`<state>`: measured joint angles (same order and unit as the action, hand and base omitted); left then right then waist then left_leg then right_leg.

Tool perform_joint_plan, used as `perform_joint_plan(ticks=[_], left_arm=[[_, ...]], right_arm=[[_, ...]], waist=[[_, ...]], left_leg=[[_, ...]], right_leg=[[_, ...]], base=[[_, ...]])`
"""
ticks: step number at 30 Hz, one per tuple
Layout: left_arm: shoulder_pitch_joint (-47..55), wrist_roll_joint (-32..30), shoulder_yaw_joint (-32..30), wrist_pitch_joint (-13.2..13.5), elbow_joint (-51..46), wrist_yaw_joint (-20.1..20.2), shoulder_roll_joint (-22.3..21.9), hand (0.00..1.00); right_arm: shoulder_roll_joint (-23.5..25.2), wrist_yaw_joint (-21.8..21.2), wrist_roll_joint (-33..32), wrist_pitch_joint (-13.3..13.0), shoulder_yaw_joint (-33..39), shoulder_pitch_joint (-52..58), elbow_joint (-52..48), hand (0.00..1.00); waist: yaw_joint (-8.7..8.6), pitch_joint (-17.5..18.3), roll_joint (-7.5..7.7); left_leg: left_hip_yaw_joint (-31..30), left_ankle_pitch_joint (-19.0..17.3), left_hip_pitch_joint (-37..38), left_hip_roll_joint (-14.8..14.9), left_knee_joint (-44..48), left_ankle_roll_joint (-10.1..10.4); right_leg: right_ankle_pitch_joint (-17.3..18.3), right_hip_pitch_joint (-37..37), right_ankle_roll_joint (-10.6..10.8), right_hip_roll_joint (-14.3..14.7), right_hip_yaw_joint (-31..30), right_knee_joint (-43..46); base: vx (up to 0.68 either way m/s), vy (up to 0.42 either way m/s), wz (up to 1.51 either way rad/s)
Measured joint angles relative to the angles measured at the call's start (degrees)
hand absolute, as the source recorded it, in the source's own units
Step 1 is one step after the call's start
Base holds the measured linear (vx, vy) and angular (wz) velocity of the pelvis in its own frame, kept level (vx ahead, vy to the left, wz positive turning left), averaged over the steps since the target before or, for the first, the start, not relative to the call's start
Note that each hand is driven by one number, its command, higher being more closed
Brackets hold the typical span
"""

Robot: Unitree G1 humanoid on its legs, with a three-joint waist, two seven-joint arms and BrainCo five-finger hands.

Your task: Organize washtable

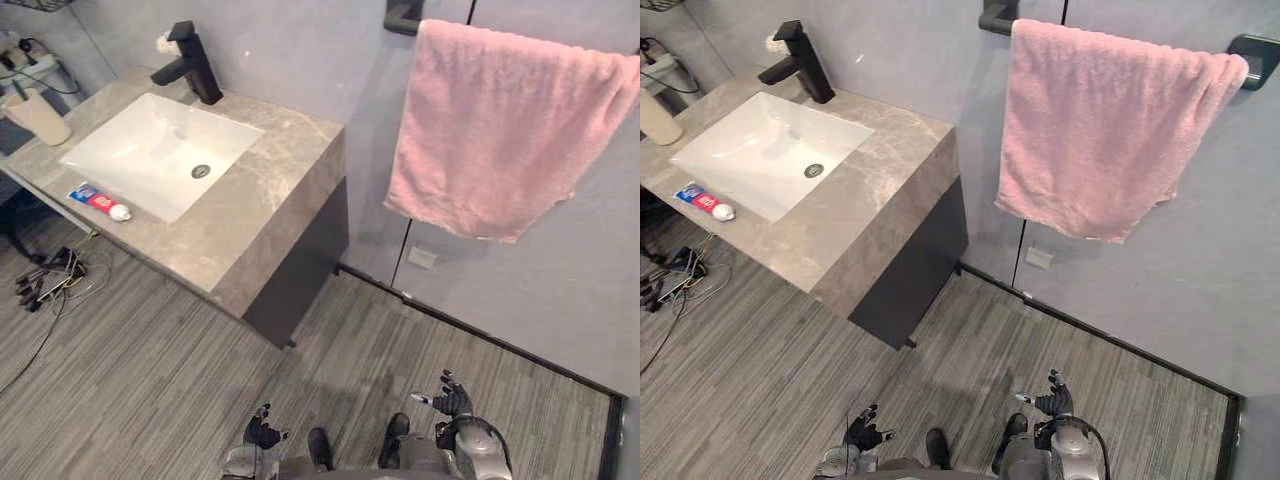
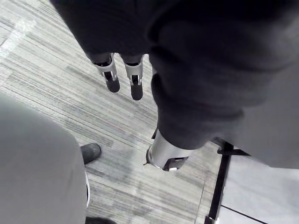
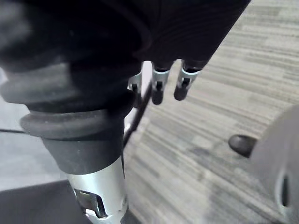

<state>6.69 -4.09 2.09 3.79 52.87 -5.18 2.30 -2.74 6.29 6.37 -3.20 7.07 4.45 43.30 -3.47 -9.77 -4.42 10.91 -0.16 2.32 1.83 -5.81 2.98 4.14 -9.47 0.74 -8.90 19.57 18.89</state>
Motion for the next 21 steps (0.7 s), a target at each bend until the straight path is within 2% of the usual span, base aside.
perform_joint_plan(ticks=[1,2,3,5,7,8,9,10,11,12,14,15,16,17,18,19,21], left_arm=[[0.03,-0.07,-0.02,0.07,0.32,0.01,0.57,0.00],[-0.03,-0.05,-0.07,0.18,0.32,0.04,0.55,0.00],[-0.20,-0.07,-0.57,0.44,0.12,-0.04,0.72,0.00],[-0.69,-0.09,-1.22,0.50,0.19,-0.02,0.74,0.00],[-1.19,-0.07,-1.60,0.48,0.15,0.10,0.32,0.00],[-1.44,-0.07,-1.61,0.48,0.09,0.10,0.18,0.00],[-1.74,-0.06,-1.58,0.48,-0.41,0.13,-0.05,0.00],[-1.74,-0.08,-1.59,0.52,-1.11,0.10,0.01,0.00],[-1.72,-0.08,-1.61,0.52,-1.21,0.08,-0.01,0.00],[-1.67,-0.10,-1.72,0.53,-1.86,0.05,0.21,0.00],[-1.46,-0.13,-1.75,0.55,-2.32,-0.10,0.30,0.00],[-1.38,-0.21,-1.70,0.45,-2.35,-0.21,0.50,0.00],[-1.49,-0.67,-2.11,0.32,-2.73,-0.26,0.40,0.00],[-2.18,-1.21,-2.25,-0.10,-2.51,-0.01,0.32,0.00],[-1.98,-1.25,-2.23,-0.21,-2.40,0.00,0.08,0.00],[-2.31,-1.45,-2.16,-0.30,-2.13,0.03,-0.12,0.00],[-2.76,-2.03,-2.20,-0.22,-2.01,0.03,0.06,0.00]], right_arm=[[0.31,-0.07,0.04,0.04,-0.43,0.53,0.87,0.00],[0.32,-0.07,0.05,0.05,-0.43,0.68,1.02,0.00],[0.18,-0.07,0.40,0.04,-0.43,0.93,1.45,0.00],[-0.02,-0.05,0.50,0.07,-0.45,-0.46,2.73,0.00],[-0.70,0.12,0.44,0.11,-0.41,-0.53,3.12,0.00],[-0.99,0.20,0.43,0.18,-0.39,-0.46,3.14,0.00],[-1.61,0.39,0.36,0.41,-0.34,-0.75,3.14,0.00],[-2.11,0.99,0.32,0.53,-0.35,-1.33,3.12,0.00],[-2.43,1.16,0.32,0.58,-0.34,-1.73,3.07,0.00],[-3.00,1.21,0.35,0.79,-0.33,-3.13,3.05,0.00],[-3.26,1.12,0.47,0.87,-0.34,-4.79,2.63,0.00],[-3.33,1.16,0.48,0.75,-0.37,-5.36,2.40,0.00],[-3.42,1.18,0.55,0.30,-0.44,-6.29,2.55,0.00],[-3.38,1.29,0.62,0.64,-0.32,-6.98,3.08,0.00],[-3.59,1.22,0.82,0.90,-0.32,-6.87,3.09,0.00],[-3.89,1.25,0.97,1.15,-0.26,-6.95,3.12,0.00],[-3.37,1.20,1.02,1.60,-0.50,-5.56,3.25,0.00]], waist=[[-0.60,-0.05,0.59],[-0.49,-0.16,0.93],[0.20,0.16,1.95],[1.01,-0.14,2.02],[0.61,-0.31,2.17],[0.42,-0.42,2.30],[0.41,-0.49,2.31],[0.51,-0.64,2.50],[0.50,-0.77,2.58],[1.10,-0.72,1.97],[1.36,-0.96,2.25],[1.07,-0.83,2.64],[0.52,-0.71,3.20],[0.18,-0.73,2.99],[-0.15,-0.90,2.85],[-0.99,-1.04,2.27],[-0.34,-1.22,3.02]], left_leg=[[-2.75,0.05,-0.06,0.16,0.00,0.07],[-3.27,0.11,-0.06,0.18,0.00,0.16],[-4.23,1.09,-0.88,0.05,0.00,0.82],[-5.86,2.84,-2.70,-0.09,-0.01,1.08],[-4.75,4.10,-5.83,0.71,1.24,1.08],[-2.58,3.98,-7.18,1.71,2.76,1.20],[3.36,3.92,-9.41,3.23,6.41,1.18],[10.89,3.20,-11.12,4.47,9.99,0.14],[14.93,2.85,-11.80,5.25,12.03,-1.24],[19.40,2.07,-13.32,5.64,15.67,-4.86],[18.66,2.34,-14.83,4.32,17.52,-5.46],[17.07,3.20,-14.98,2.40,14.95,-6.12],[22.54,-0.64,-13.78,2.52,11.92,-7.82],[35.81,-5.51,-13.84,7.72,18.84,-10.12],[39.03,-4.71,-12.75,9.59,19.39,-9.01],[40.00,-4.13,-12.54,9.17,19.60,-7.65],[37.62,-3.94,-11.07,5.41,17.07,-8.40]], right_leg=[[0.27,0.79,0.41,1.07,-6.49,-0.09],[0.59,1.44,0.88,1.17,-6.95,-0.62],[1.88,2.70,1.77,0.83,-5.83,-3.01],[2.49,3.30,1.77,0.65,-3.45,-5.53],[2.46,3.82,1.75,-0.20,1.86,-6.44],[2.48,4.21,1.77,-0.76,4.10,-6.51],[2.48,4.98,1.78,-1.89,8.03,-6.46],[2.48,5.75,1.78,-3.21,11.07,-6.02],[2.52,6.13,1.84,-3.68,12.42,-5.51],[2.85,6.52,2.29,-4.53,13.81,-3.29],[4.09,6.90,2.43,-5.41,14.92,-2.95],[4.42,8.32,2.33,-5.67,16.28,-4.92],[2.75,9.39,4.78,-7.05,20.00,-6.67],[2.24,9.57,5.53,-9.16,23.65,-5.17],[2.30,10.35,5.62,-9.32,25.13,-4.57],[2.31,11.38,5.66,-9.81,26.50,-4.01],[0.47,13.69,5.95,-11.72,29.23,-4.32]], base=[[0.04,0.010,1.10],[0.05,-0.046,0.97],[0.03,-0.088,0.46],[0.01,-0.072,0.52],[0.03,-0.032,1.14],[0.05,0.004,1.66],[0.04,0.058,1.53],[0.04,0.080,1.43],[0.02,0.133,1.14],[0.00,0.118,0.80],[-0.04,0.128,0.98],[-0.02,0.161,1.29],[0.02,0.188,1.44],[0.07,0.191,1.27],[0.08,0.144,1.15],[0.06,0.156,0.92],[0.00,0.232,0.79]])
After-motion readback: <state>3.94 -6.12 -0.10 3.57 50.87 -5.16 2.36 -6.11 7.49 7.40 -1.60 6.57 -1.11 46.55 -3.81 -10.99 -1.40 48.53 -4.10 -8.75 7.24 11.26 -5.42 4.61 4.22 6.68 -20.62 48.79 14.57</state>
